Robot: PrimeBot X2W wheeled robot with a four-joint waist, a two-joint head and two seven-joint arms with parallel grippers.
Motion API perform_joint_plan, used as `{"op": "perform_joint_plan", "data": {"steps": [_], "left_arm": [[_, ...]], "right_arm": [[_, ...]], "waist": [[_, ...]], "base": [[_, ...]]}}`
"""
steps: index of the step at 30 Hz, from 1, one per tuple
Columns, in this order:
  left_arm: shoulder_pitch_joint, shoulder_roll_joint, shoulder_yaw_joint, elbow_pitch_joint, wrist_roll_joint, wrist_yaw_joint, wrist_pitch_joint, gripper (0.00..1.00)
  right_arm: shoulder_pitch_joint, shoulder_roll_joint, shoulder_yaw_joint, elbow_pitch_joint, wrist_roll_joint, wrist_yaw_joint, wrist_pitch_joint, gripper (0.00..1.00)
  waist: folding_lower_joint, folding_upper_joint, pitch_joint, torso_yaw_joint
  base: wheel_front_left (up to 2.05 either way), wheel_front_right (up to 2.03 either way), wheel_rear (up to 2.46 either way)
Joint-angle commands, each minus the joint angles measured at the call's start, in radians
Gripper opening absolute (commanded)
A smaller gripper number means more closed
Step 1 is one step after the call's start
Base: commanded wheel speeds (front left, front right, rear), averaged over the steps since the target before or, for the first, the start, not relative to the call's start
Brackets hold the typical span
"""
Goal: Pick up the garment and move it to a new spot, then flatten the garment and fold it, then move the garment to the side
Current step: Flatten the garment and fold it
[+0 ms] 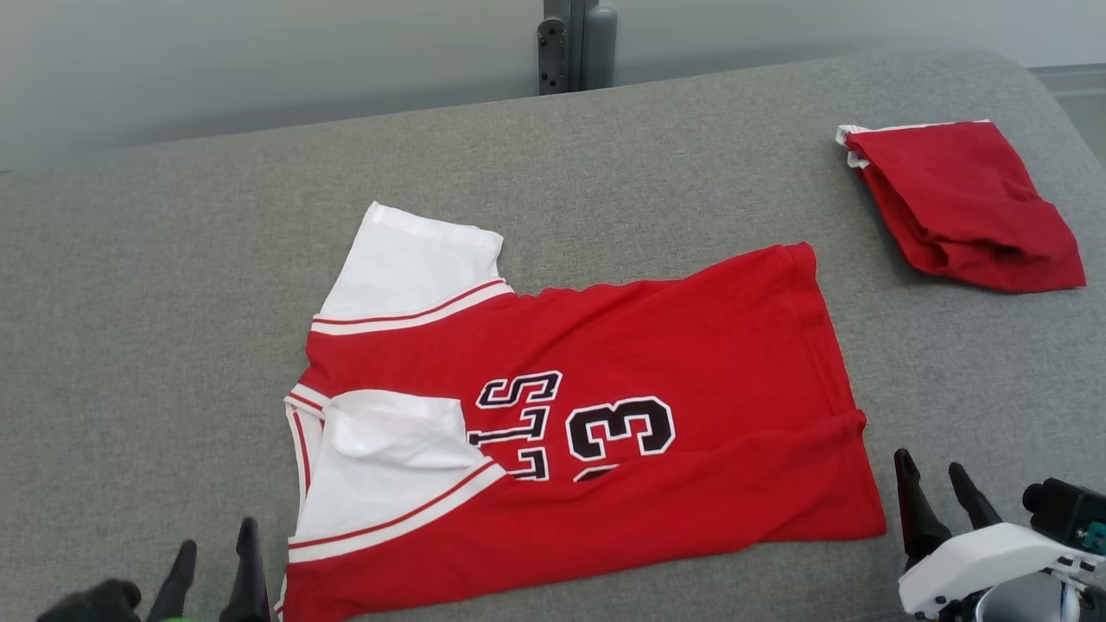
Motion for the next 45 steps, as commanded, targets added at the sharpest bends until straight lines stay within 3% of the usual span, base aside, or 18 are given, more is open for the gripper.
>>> {"op": "perform_joint_plan", "data": {"steps": [1,9,17,22,29,42,43,44,45], "left_arm": [[-0.043,0.022,-0.001,-0.012,0.019,0.005,0.008,1.00],[-0.326,0.090,-0.091,0.022,0.117,-0.025,0.102,1.00],[-0.671,0.103,-0.173,0.256,0.179,-0.077,0.185,1.00],[-0.828,0.092,-0.197,0.417,0.204,-0.085,0.202,1.00],[-0.978,0.116,-0.208,0.588,0.235,-0.087,0.197,1.00],[-1.125,0.133,-0.265,0.753,0.280,-0.116,0.218,0.99],[-1.128,0.133,-0.267,0.762,0.280,-0.116,0.221,0.77],[-1.130,0.134,-0.270,0.771,0.281,-0.118,0.224,0.44],[-1.132,0.135,-0.272,0.778,0.281,-0.119,0.224,0.30]], "right_arm": [[-0.017,-0.001,-0.006,-0.017,-0.013,0.000,-0.010,1.00],[-0.101,-0.036,0.053,-0.095,-0.040,0.000,-0.014,1.00],[-0.221,-0.088,0.183,-0.131,0.001,0.000,-0.019,1.00],[-0.283,-0.119,0.248,-0.138,0.027,0.000,-0.036,1.00],[-0.342,-0.145,0.301,-0.152,0.044,0.000,-0.056,1.00],[-0.390,-0.164,0.331,-0.146,0.069,0.000,-0.089,1.00],[-0.394,-0.167,0.332,-0.146,0.070,0.000,-0.090,1.00],[-0.398,-0.170,0.332,-0.146,0.070,0.000,-0.090,1.00],[-0.404,-0.174,0.332,-0.146,0.070,0.000,-0.092,1.00]], "waist": [[0.0000,-0.0001,0.002,-0.004],[0.0000,-0.0001,0.043,-0.027],[0.0000,-0.0001,0.146,-0.069],[0.0000,-0.0001,0.213,-0.101],[0.0000,-0.0001,0.284,-0.142],[0.0000,-0.0001,0.330,-0.173],[0.0000,-0.0001,0.330,-0.174],[0.0000,-0.0001,0.331,-0.174],[0.0000,-0.0001,0.330,-0.174]], "base": [[0.00,0.00,0.00],[0.00,0.00,0.00],[0.00,0.00,0.00],[0.00,0.00,0.00],[0.00,0.00,0.00],[0.00,0.00,0.00],[0.00,0.00,0.00],[0.00,0.00,0.00],[0.00,0.00,0.00]]}}
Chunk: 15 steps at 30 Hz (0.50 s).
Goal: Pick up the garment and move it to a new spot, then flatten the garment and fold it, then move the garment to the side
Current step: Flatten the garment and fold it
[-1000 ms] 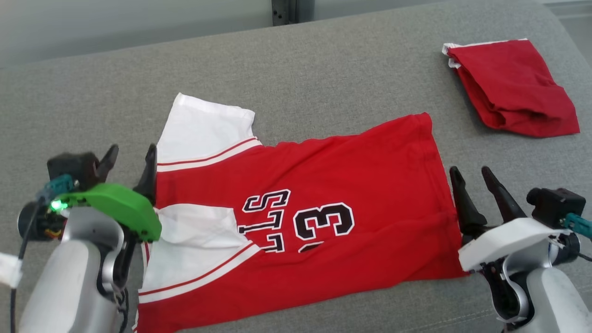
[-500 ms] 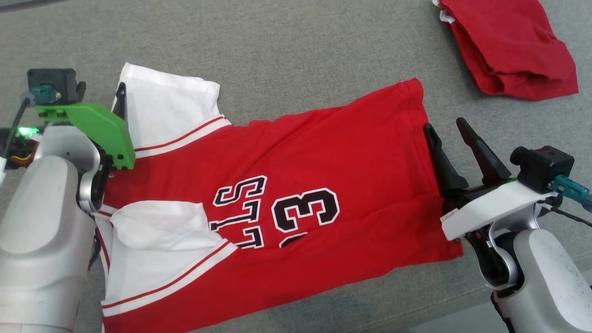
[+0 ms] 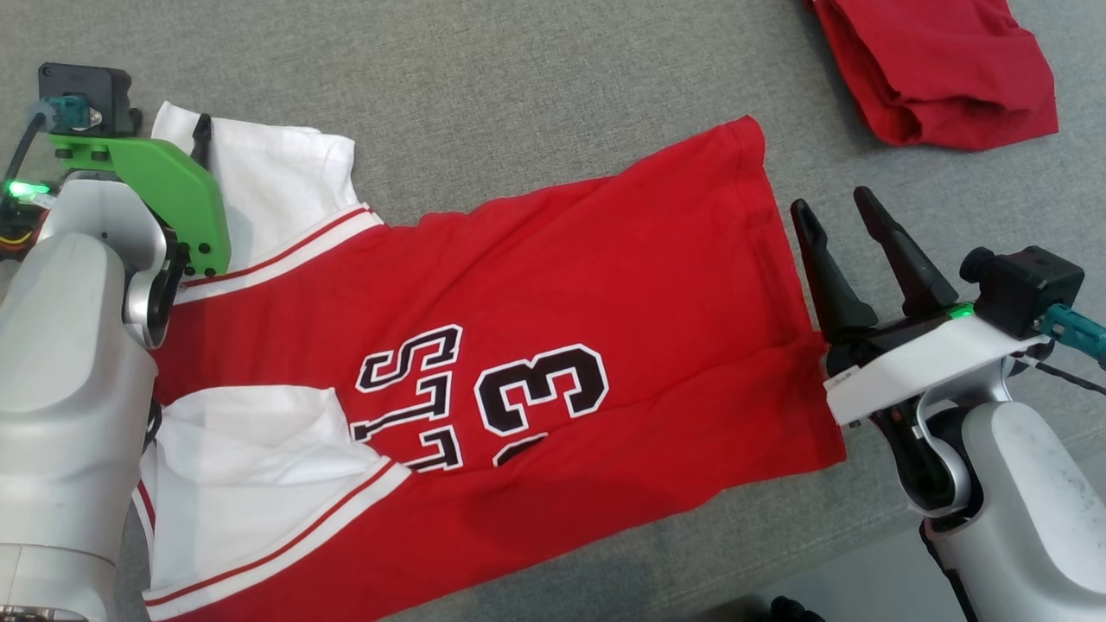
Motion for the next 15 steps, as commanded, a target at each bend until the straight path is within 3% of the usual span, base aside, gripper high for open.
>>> {"op": "perform_joint_plan", "data": {"steps": [1,2,15], "left_arm": [[-0.001,0.007,-0.005,0.019,0.007,-0.005,0.007,0.11],[-0.003,0.006,-0.005,0.023,0.004,-0.008,0.006,0.00],[0.019,-0.029,0.000,-0.077,-0.034,-0.023,-0.117,0.00]], "right_arm": [[-0.022,-0.012,0.002,0.001,-0.001,0.000,-0.005,1.00],[-0.028,-0.018,0.003,0.003,-0.007,0.000,-0.004,1.00],[-0.197,-0.165,0.093,0.160,-0.046,0.000,0.088,1.00]], "waist": [[-0.0001,0.0000,-0.001,0.001],[-0.0001,0.0000,-0.001,0.003],[-0.0001,0.0000,-0.051,0.100]], "base": [[0.00,0.00,0.00],[0.00,0.00,0.00],[0.00,0.00,0.00]]}}
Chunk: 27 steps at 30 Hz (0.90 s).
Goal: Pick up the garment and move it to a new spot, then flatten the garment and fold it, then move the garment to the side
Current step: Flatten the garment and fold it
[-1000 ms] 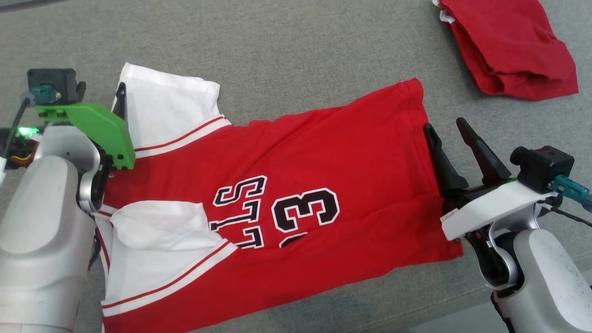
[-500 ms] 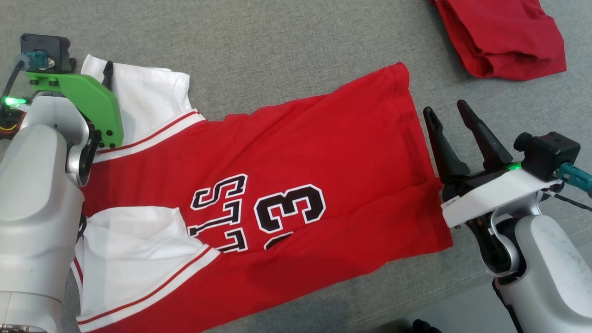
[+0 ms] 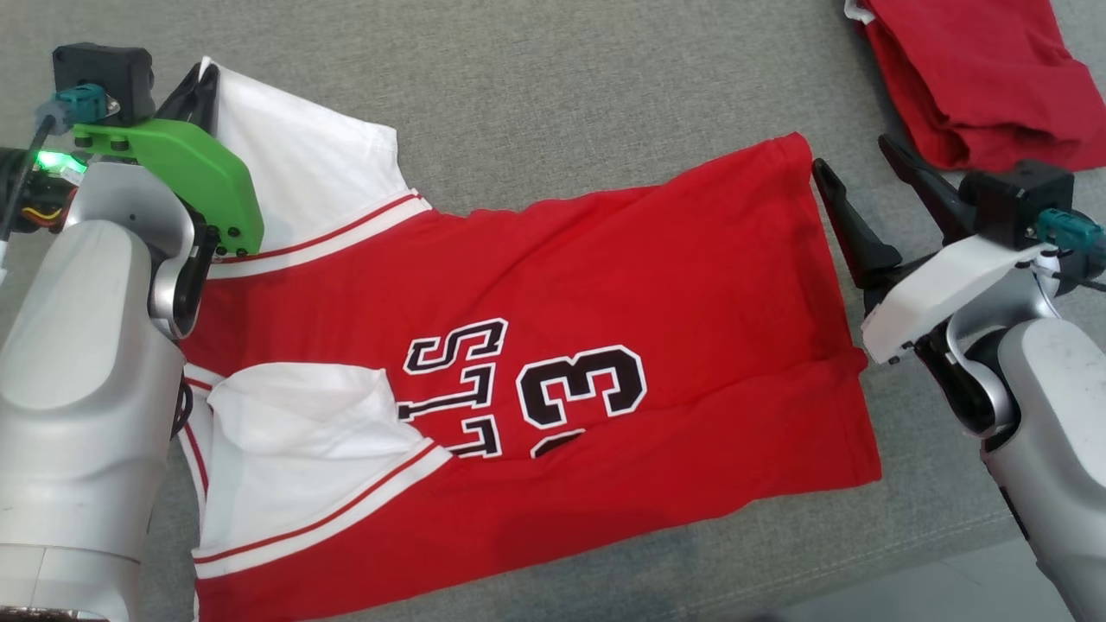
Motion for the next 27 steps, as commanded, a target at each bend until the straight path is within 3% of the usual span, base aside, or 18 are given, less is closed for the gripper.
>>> {"op": "perform_joint_plan", "data": {"steps": [1,17,18,19,20,24,27], "left_arm": [[0.023,0.000,0.005,-0.022,-0.007,0.007,-0.017,0.00],[0.140,-0.003,-0.013,-0.267,-0.031,0.044,-0.010,0.00],[0.146,-0.002,-0.013,-0.280,-0.033,0.047,-0.006,0.00],[0.150,-0.001,-0.013,-0.286,-0.034,0.048,-0.004,0.00],[0.154,0.001,-0.013,-0.292,-0.037,0.050,-0.005,0.00],[0.163,0.005,-0.012,-0.310,-0.038,0.053,-0.008,0.00],[0.173,0.007,-0.009,-0.325,-0.040,0.060,-0.013,0.00]], "right_arm": [[-0.024,-0.015,0.012,0.028,0.010,0.000,0.008,1.00],[-0.235,-0.063,0.193,0.382,0.066,0.000,0.119,1.00],[-0.250,-0.064,0.219,0.405,0.077,0.000,0.128,0.76],[-0.255,-0.065,0.233,0.414,0.082,0.000,0.132,0.59],[-0.260,-0.067,0.246,0.424,0.088,-0.001,0.135,0.49],[-0.280,-0.073,0.286,0.453,0.107,-0.001,0.124,0.31],[-0.301,-0.078,0.305,0.471,0.119,-0.001,0.096,0.00]], "waist": [[-0.0001,0.0000,-0.022,0.036],[-0.0001,0.0000,-0.021,0.127],[-0.0001,0.0000,-0.021,0.129],[-0.0001,0.0000,-0.021,0.129],[-0.0001,0.0000,-0.021,0.129],[-0.0001,0.0000,-0.023,0.129],[-0.0001,0.0000,-0.025,0.129]], "base": [[0.00,0.00,0.00],[0.00,0.00,0.00],[0.00,0.00,0.00],[0.00,0.00,0.00],[0.00,0.00,0.00],[0.00,0.00,0.00],[0.00,0.00,0.00]]}}
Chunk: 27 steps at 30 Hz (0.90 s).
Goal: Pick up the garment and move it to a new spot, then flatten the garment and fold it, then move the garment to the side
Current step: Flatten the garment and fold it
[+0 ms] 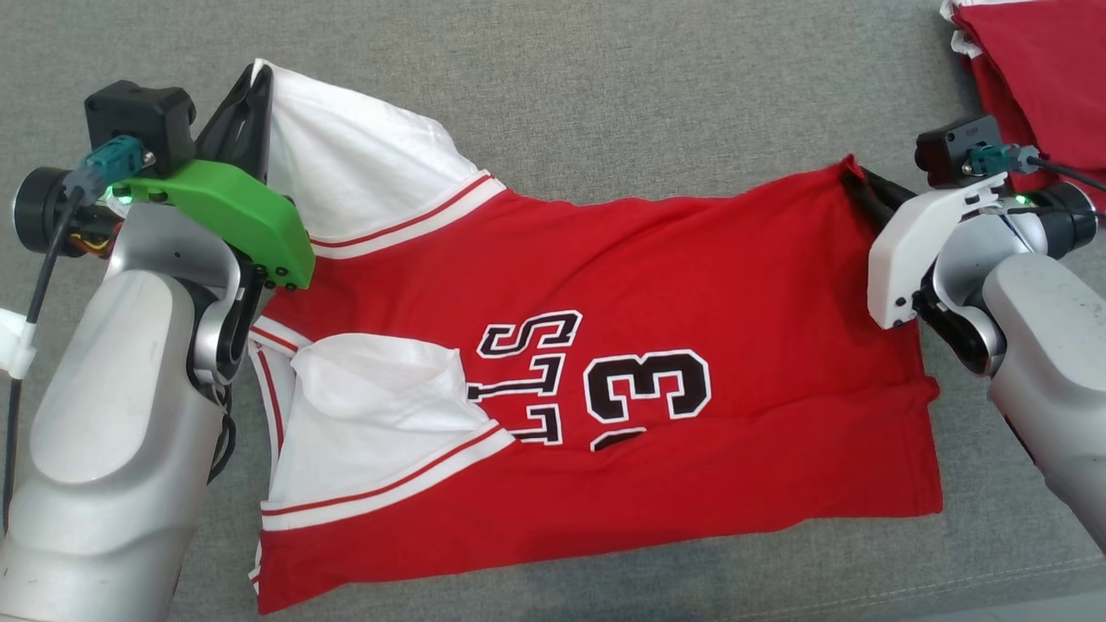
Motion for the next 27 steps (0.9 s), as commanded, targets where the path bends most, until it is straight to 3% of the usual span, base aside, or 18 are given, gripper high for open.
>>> {"op": "perform_joint_plan", "data": {"steps": [1,7,15,27], "left_arm": [[0.017,0.008,0.006,-0.009,-0.001,0.008,-0.010,0.00],[0.068,0.014,0.034,-0.071,-0.022,0.027,-0.062,0.00],[0.273,0.023,0.063,-0.247,-0.048,0.072,-0.132,0.00],[0.685,0.001,0.085,-0.500,-0.095,0.171,-0.184,0.00]], "right_arm": [[-0.012,-0.010,0.002,0.015,0.008,-0.002,-0.024,0.00],[-0.024,-0.024,0.006,0.030,0.025,-0.002,-0.167,0.00],[0.105,-0.052,0.024,-0.036,0.080,-0.002,-0.325,0.00],[0.402,-0.071,-0.131,-0.247,0.000,-0.002,-0.376,0.00]], "waist": [[0.0000,0.0000,-0.002,0.000],[0.0000,0.0000,-0.024,0.002],[0.0000,0.0000,-0.081,0.011],[0.0000,0.0000,-0.153,0.003]], "base": [[0.00,0.00,0.00],[0.00,0.00,0.00],[0.00,0.00,0.00],[0.00,0.00,0.00]]}}
